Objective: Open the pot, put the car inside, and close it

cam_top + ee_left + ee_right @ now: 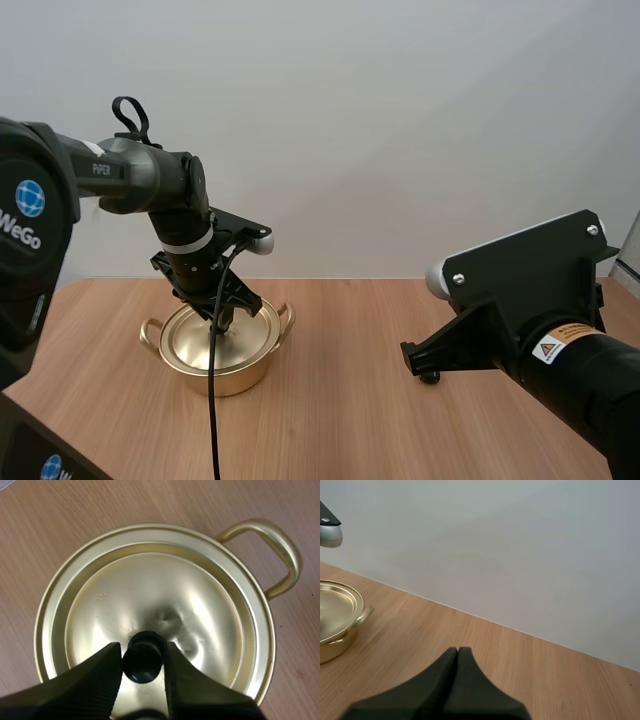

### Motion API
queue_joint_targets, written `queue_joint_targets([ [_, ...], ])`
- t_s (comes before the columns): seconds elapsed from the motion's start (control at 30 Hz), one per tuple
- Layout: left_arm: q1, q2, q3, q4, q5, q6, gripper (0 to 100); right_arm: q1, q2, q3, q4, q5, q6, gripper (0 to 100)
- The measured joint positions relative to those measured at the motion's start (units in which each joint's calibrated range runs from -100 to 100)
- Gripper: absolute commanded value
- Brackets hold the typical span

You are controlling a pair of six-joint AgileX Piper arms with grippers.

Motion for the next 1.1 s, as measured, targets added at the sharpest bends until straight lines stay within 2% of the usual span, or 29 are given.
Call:
queue_joint_targets([
  [0.07, 0.0, 0.0, 0.0, 0.37, 0.23, 0.0, 0, 0.0, 0.0, 0.0, 0.0, 0.0, 0.0, 0],
  [0.37, 0.0, 0.0, -0.33, 0.75, 0.23, 0.0, 0, 0.0, 0.0, 0.0, 0.0, 0.0, 0.0, 0],
  [0.57, 0.0, -1.94, -4.38, 0.0, 1.81, -0.77, 0, 0.0, 0.0, 0.0, 0.0, 0.0, -0.06, 0],
  [0.87, 0.0, -13.41, -16.22, -9.22, 0.14, -0.77, 0, 0.0, 0.0, 0.0, 0.0, 0.0, -0.06, 0],
  [1.1, 0.0, -26.03, -25.85, -12.95, -13.94, -0.77, 0, 0.0, 0.0, 0.0, 0.0, 0.0, -0.06, 0],
])
